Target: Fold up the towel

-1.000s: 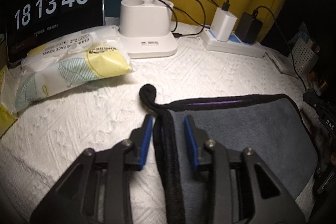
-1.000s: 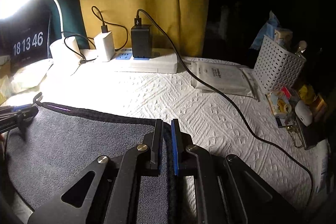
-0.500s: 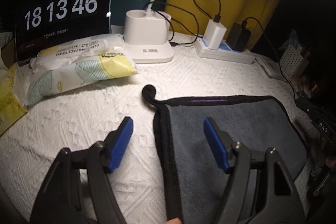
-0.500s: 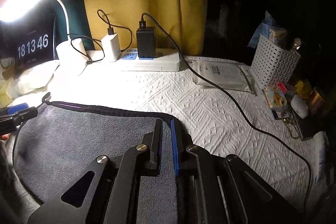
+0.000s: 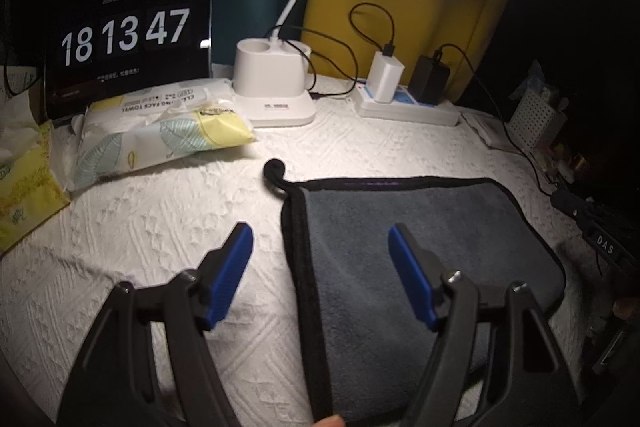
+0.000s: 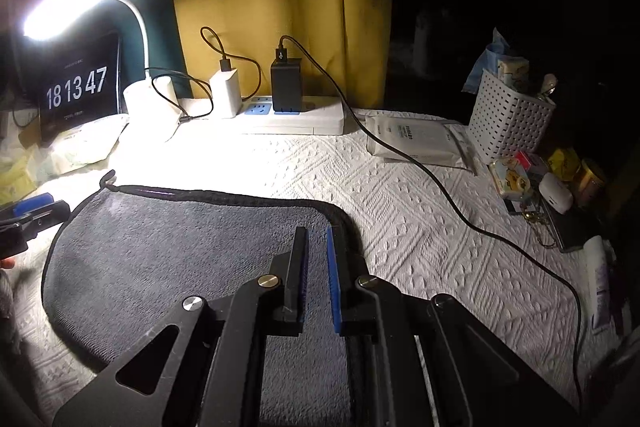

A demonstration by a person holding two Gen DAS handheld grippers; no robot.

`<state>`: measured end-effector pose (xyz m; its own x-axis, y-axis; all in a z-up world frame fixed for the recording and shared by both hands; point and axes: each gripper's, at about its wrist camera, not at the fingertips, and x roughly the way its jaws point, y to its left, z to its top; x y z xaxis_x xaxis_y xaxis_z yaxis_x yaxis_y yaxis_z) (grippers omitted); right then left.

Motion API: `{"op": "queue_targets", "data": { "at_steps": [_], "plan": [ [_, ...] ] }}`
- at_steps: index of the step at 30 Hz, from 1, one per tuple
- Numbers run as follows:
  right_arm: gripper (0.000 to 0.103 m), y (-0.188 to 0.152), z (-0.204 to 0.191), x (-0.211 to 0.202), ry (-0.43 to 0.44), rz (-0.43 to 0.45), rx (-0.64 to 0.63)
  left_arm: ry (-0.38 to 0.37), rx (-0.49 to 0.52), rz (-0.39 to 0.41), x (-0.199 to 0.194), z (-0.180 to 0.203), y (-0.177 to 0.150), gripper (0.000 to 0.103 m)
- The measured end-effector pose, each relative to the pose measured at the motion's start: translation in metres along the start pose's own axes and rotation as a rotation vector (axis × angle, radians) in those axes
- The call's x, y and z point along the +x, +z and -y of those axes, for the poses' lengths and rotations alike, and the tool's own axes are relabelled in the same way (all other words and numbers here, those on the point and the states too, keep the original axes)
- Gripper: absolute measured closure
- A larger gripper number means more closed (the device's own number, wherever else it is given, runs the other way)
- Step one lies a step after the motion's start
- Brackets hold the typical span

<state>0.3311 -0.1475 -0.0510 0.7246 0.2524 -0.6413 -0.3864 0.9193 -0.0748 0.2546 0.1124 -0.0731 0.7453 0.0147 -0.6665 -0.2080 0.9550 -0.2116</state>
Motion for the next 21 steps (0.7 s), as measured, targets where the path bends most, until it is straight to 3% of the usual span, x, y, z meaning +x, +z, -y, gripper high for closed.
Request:
{"op": "queue_targets", "data": {
  "at_steps": [17,21],
  "plan": [
    [0.091,-0.016,-0.010,-0.029,0.005,0.018,-0.001,-0.030,0.005,0.033,-0.034,0.007,-0.019,0.030],
    [0.084,-0.021,-0.012,-0.038,0.007,0.022,0.003,-0.040,0.009,0.044,-0.043,0.010,-0.025,0.029]
  ]
}}
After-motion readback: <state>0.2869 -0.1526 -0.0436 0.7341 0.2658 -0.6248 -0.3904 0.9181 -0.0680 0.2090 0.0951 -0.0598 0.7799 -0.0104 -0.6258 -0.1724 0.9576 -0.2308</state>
